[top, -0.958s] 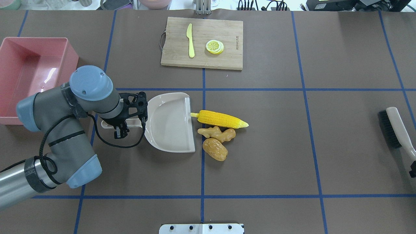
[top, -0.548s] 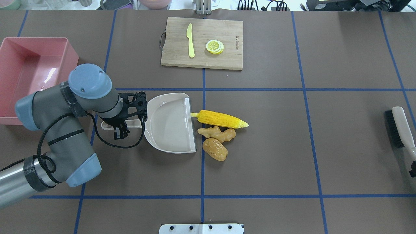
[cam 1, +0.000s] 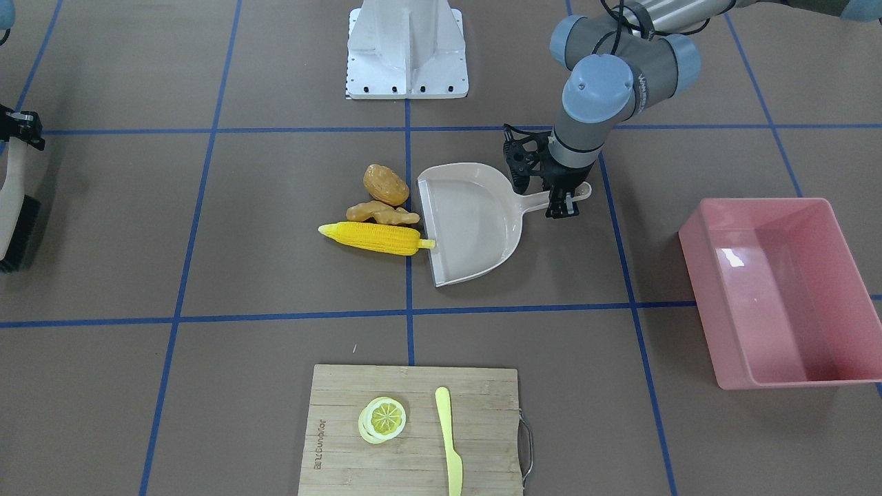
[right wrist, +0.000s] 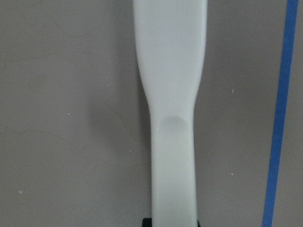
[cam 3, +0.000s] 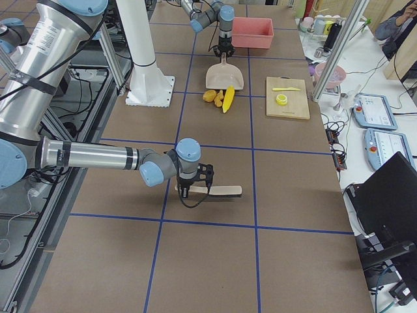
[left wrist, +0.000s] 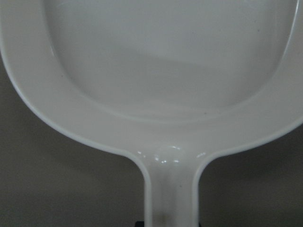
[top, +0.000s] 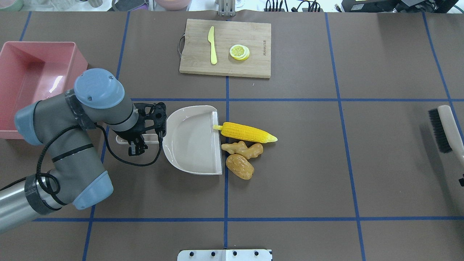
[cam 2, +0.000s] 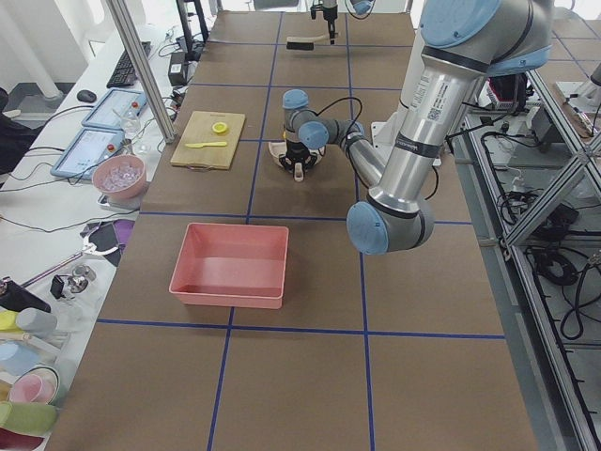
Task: Sweep and dump trash into bin
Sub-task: 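Grasp the white brush handle with the right gripper and lift it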
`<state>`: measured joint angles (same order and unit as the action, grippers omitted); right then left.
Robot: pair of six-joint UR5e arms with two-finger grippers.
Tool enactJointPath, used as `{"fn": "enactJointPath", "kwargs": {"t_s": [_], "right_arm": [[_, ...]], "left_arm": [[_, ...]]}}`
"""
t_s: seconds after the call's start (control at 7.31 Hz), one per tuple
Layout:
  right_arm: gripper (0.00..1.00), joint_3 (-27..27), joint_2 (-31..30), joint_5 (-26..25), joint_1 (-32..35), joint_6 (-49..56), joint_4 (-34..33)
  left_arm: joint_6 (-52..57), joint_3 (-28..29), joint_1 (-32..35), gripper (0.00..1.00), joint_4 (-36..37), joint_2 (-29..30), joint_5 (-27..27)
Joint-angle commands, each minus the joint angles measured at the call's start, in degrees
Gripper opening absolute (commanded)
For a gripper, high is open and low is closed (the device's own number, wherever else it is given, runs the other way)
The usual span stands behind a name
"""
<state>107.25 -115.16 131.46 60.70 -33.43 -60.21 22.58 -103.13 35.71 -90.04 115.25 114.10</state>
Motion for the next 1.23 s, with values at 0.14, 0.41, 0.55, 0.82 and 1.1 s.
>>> {"fn": "enactJointPath", "kwargs": {"t_s": [0.14,0.41,0.55,0.82,1.1], "right_arm": [[0.00,6.73,8.76,9.37,2.58,1.00,-13.21],[0.00,6.12,17.65,12.43,-1.17,-10.60,-14.67],[0.00,6.65,20.38,10.07,-3.12,-14.35,-14.50],[0.00,10.33,22.69,3.91,-8.30,-20.68,-14.06],[0.00,12.35,28.12,3.90,-11.37,-30.75,-10.13]], "left_arm": [[0.44,0.03,0.94,0.00,0.57,-0.20,-0.02],[0.44,0.48,0.85,0.00,0.40,-0.64,-0.64],[0.71,0.39,0.77,0.00,0.13,-1.34,-0.64],[1.23,1.09,0.50,0.00,0.13,-1.26,-0.90],[3.33,0.75,0.76,0.00,0.83,-0.82,-0.90]]}}
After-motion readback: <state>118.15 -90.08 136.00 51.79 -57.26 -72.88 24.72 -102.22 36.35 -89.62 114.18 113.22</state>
